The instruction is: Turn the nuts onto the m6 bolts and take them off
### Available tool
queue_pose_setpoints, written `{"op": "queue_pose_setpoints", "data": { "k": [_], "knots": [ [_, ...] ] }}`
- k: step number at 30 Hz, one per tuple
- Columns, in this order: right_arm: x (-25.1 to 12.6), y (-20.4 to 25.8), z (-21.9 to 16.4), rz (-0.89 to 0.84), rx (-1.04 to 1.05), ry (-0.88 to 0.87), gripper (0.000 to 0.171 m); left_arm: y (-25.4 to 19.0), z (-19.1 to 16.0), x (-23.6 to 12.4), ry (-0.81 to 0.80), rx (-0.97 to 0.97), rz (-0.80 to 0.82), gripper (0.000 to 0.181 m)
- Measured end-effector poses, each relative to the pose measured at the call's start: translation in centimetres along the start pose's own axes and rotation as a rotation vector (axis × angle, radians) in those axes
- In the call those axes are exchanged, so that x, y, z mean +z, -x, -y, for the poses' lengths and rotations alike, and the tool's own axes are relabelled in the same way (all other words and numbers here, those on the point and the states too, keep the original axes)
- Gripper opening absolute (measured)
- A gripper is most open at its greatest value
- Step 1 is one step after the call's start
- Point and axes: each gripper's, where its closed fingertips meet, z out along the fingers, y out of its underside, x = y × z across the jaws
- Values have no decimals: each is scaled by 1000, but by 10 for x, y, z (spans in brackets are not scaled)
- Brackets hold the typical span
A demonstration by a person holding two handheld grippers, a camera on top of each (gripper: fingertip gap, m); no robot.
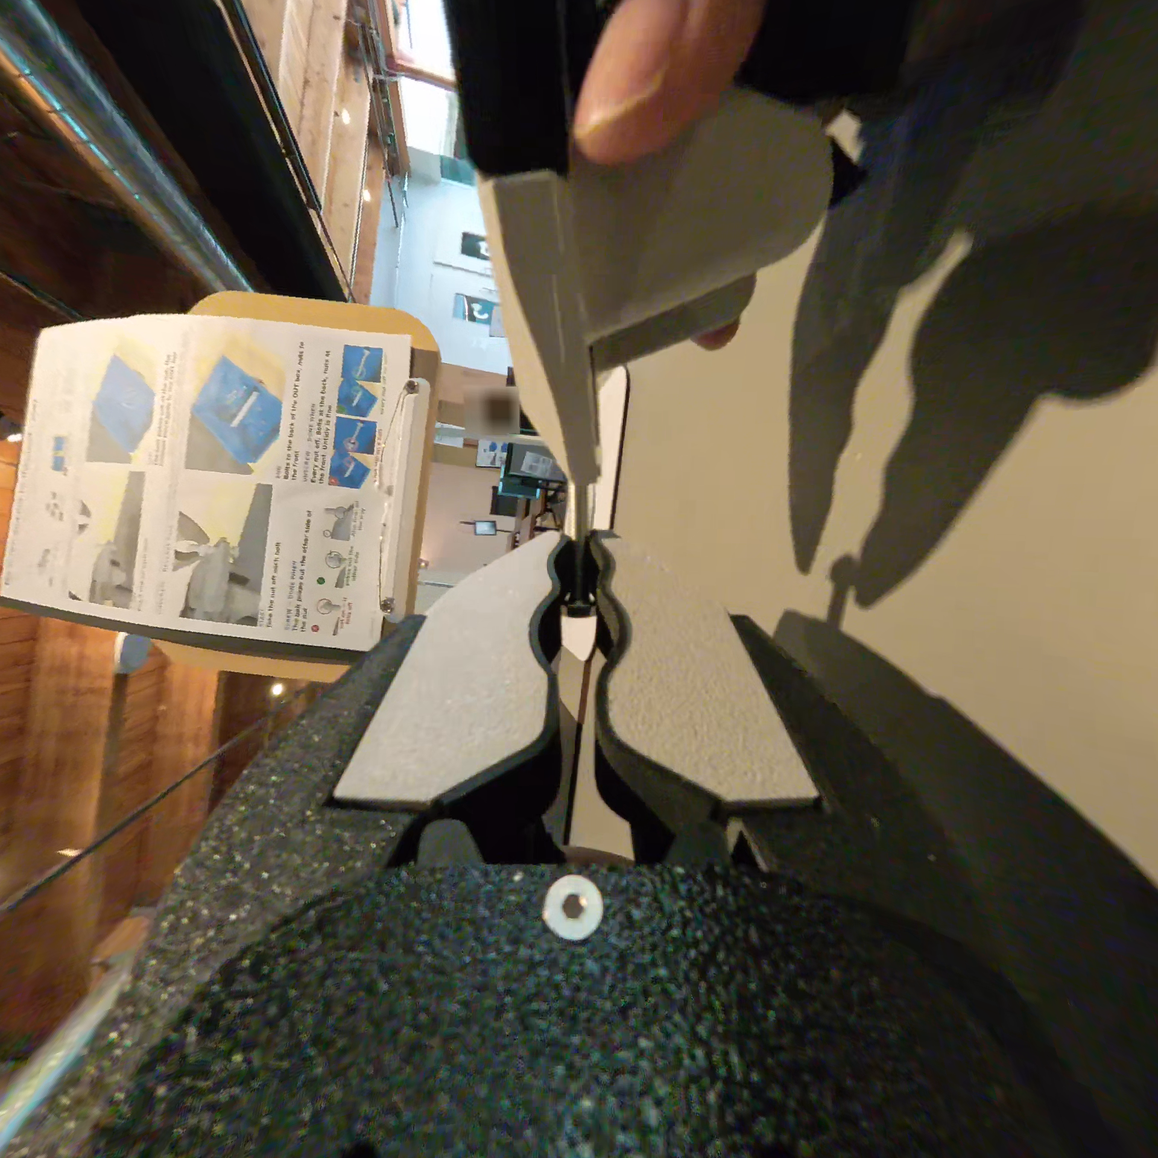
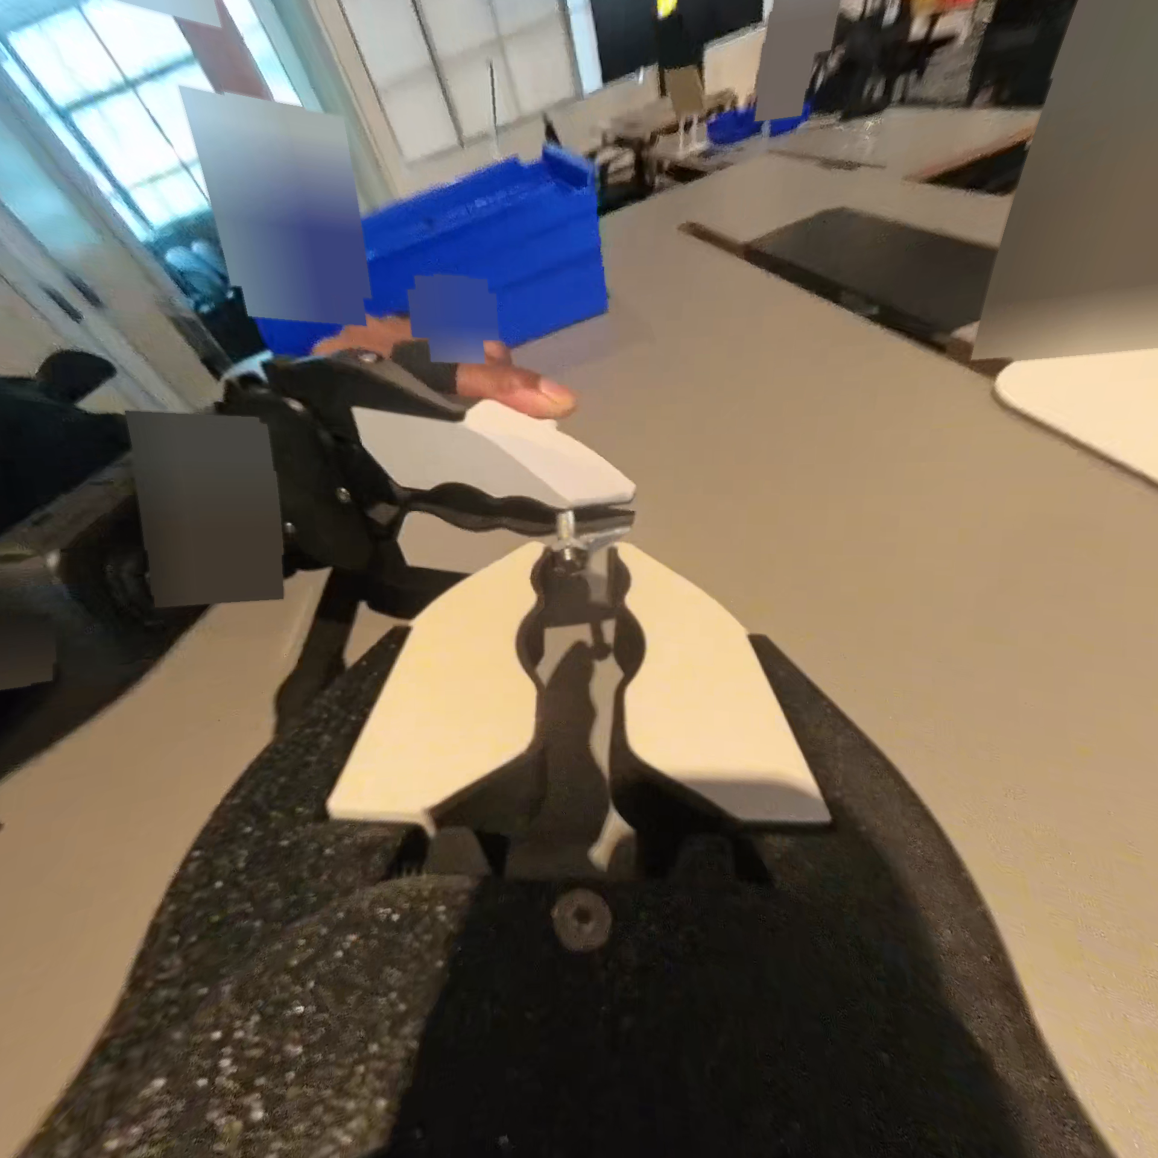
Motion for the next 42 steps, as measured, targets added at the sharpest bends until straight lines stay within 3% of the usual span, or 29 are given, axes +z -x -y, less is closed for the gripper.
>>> {"op": "queue_pose_setpoints", "data": {
  "k": [5,7,13,23,37,42],
  "knots": [
    [-23,-6,27,-142,-324,-211,35,-3,0,2,-24,-84,-38,5],
    [-25,-6,22,-180,-474,-181,33,-4,-2,4,-29,-117,-53,5],
    [-10,3,3,-182,-645,-62,32,-5,-1,4,-46,-148,-74,5],
    [-21,4,13,-132,-566,-144,27,-11,4,5,-80,-191,-118,5],
    [-11,7,2,-144,-640,-64,24,-6,10,1,-104,-180,-91,5],
    [-10,7,0,-159,-663,-55,16,-6,12,1,-108,-176,-89,5]
  ]
}}
